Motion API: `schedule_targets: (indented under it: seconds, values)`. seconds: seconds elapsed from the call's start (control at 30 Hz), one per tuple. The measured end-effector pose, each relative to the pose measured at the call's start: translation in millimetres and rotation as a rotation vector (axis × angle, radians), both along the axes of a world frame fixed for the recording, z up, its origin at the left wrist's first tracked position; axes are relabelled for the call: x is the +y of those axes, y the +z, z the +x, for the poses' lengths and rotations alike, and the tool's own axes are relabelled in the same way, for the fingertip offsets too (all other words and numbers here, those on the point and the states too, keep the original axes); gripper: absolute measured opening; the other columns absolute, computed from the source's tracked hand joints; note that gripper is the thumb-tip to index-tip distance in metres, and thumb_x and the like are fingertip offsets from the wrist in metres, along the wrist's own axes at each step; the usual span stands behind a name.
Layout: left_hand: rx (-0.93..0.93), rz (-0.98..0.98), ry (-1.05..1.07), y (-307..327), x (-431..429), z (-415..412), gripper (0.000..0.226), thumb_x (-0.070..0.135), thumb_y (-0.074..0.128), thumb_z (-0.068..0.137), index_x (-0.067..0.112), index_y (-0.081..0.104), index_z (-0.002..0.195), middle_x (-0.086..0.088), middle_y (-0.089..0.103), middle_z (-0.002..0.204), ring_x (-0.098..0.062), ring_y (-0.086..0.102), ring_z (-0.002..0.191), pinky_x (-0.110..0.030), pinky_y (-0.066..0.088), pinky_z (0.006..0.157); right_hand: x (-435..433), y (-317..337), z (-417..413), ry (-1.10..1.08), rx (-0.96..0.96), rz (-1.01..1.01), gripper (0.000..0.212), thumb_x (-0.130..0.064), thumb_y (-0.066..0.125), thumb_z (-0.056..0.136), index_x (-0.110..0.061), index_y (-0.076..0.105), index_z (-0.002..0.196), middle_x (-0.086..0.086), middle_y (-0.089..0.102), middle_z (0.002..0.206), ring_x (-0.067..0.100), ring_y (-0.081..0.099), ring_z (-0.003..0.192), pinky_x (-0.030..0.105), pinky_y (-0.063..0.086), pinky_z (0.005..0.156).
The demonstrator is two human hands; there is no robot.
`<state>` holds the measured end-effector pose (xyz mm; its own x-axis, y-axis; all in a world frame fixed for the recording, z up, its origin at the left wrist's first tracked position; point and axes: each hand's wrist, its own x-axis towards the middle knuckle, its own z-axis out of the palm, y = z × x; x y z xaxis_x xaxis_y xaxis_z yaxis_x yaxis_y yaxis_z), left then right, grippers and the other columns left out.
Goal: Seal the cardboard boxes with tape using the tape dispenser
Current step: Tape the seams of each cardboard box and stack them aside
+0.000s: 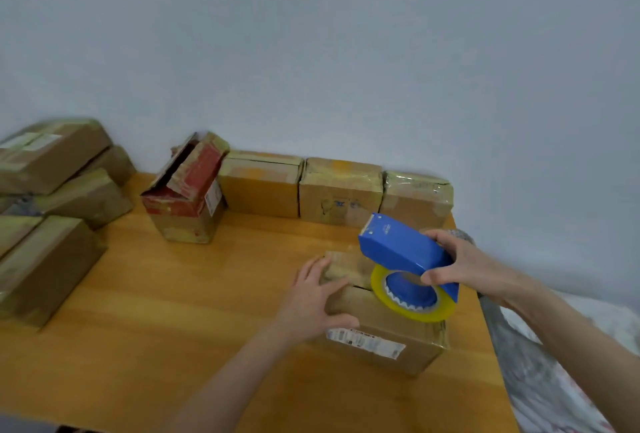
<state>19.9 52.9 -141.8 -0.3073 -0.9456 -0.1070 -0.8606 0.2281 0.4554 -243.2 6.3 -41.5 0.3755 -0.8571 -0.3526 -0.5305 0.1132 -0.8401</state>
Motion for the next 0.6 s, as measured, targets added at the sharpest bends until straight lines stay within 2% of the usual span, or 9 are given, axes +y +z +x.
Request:
schedule_targets:
  seconds: [0.07, 0.1, 0.13, 0.17, 0.23, 0.3, 0.4, 0.5, 0.6]
  values:
    - [0.198, -0.094, 0.169, 10.0, -4.7, 0.4, 0.054, 0.055, 0.055, 0.087, 0.031, 0.051, 0.135, 0.004, 0.033, 0.150, -0.015, 0.027, 0.138, -0.041, 0.032, 0.113, -3.1, 0.1, -0.2, -0.001, -0.006, -0.004, 0.085, -0.046, 0.076, 0.038, -0.029, 0.052, 0.118, -0.004, 0.062, 0.113, 0.011, 0.065, 0.097, 0.022, 0.051, 0.076]
    - [0.349, -0.096, 0.286, 17.3, -8.6, -0.3, 0.042, 0.044, 0.054, 0.092, 0.023, 0.057, 0.128, 0.000, 0.048, 0.138, -0.011, 0.045, 0.123, -0.034, 0.045, 0.103, -3.5, -0.8, -0.5, 0.005, -0.005, -0.001, 0.085, -0.046, 0.076, 0.038, -0.029, 0.052, 0.118, -0.004, 0.062, 0.113, 0.012, 0.065, 0.098, 0.023, 0.051, 0.077]
    - [0.518, -0.016, 0.398, 25.8, -13.4, -1.4, 0.035, 0.037, 0.052, 0.096, 0.016, 0.060, 0.122, -0.003, 0.060, 0.123, -0.010, 0.058, 0.104, -0.030, 0.053, 0.090, -3.6, -2.2, -1.1, 0.012, -0.002, 0.002, 0.086, -0.046, 0.077, 0.038, -0.029, 0.052, 0.119, -0.003, 0.062, 0.113, 0.013, 0.065, 0.099, 0.026, 0.052, 0.080]
    - [0.691, 0.140, 0.479, 34.6, -17.9, -3.5, 0.037, 0.037, 0.051, 0.097, 0.010, 0.061, 0.119, -0.004, 0.066, 0.110, -0.012, 0.065, 0.090, -0.033, 0.057, 0.080, -3.6, -4.1, -2.1, 0.018, 0.001, 0.000, 0.086, -0.045, 0.077, 0.039, -0.029, 0.052, 0.120, -0.003, 0.062, 0.114, 0.014, 0.065, 0.100, 0.029, 0.054, 0.083]
    - [0.917, 0.488, 0.512, 44.4, -26.7, -6.2, 0.050, 0.048, 0.049, 0.095, 0.004, 0.057, 0.120, -0.009, 0.068, 0.107, -0.019, 0.070, 0.087, -0.037, 0.059, 0.078, -4.0, -6.3, -3.9, 0.020, 0.006, -0.010, 0.087, -0.046, 0.078, 0.039, -0.028, 0.052, 0.121, -0.002, 0.062, 0.115, 0.015, 0.065, 0.101, 0.032, 0.054, 0.087]
    - [0.971, 0.711, 0.473, 47.6, -31.5, -8.7, 0.065, 0.055, 0.048, 0.092, -0.001, 0.052, 0.126, -0.017, 0.066, 0.115, -0.025, 0.070, 0.094, -0.034, 0.059, 0.078, -4.1, -7.3, -5.3, 0.023, 0.001, -0.011, 0.088, -0.046, 0.078, 0.039, -0.027, 0.052, 0.121, -0.002, 0.062, 0.115, 0.015, 0.065, 0.101, 0.031, 0.054, 0.086]
    - [1.019, 0.830, 0.495, 48.6, -35.8, -15.1, 0.072, 0.058, 0.052, 0.088, -0.002, 0.052, 0.127, -0.017, 0.069, 0.112, -0.024, 0.071, 0.094, -0.031, 0.059, 0.075, -2.4, -8.8, -5.9, 0.041, -0.005, -0.008, 0.087, -0.045, 0.078, 0.041, -0.027, 0.051, 0.121, -0.002, 0.061, 0.116, 0.015, 0.064, 0.102, 0.033, 0.054, 0.088]
    - [1.002, 0.783, 0.560, 52.5, -39.0, -21.6, 0.051, 0.048, 0.062, 0.086, 0.004, 0.063, 0.112, -0.005, 0.075, 0.094, -0.013, 0.069, 0.074, -0.021, 0.056, 0.060, -2.4, -10.2, -6.3, 0.056, 0.000, -0.018, 0.083, -0.044, 0.078, 0.042, -0.029, 0.051, 0.119, -0.002, 0.060, 0.115, 0.015, 0.065, 0.100, 0.034, 0.055, 0.089]
    - [1.015, 0.719, 0.620, 54.4, -41.0, -24.5, 0.029, 0.031, 0.072, 0.082, 0.005, 0.066, 0.093, 0.001, 0.066, 0.064, -0.007, 0.053, 0.055, -0.016, 0.048, 0.049, -2.8, -10.3, -7.2, 0.066, 0.004, -0.031, 0.079, -0.045, 0.077, 0.043, -0.030, 0.051, 0.117, -0.002, 0.060, 0.113, 0.015, 0.065, 0.098, 0.032, 0.055, 0.086]
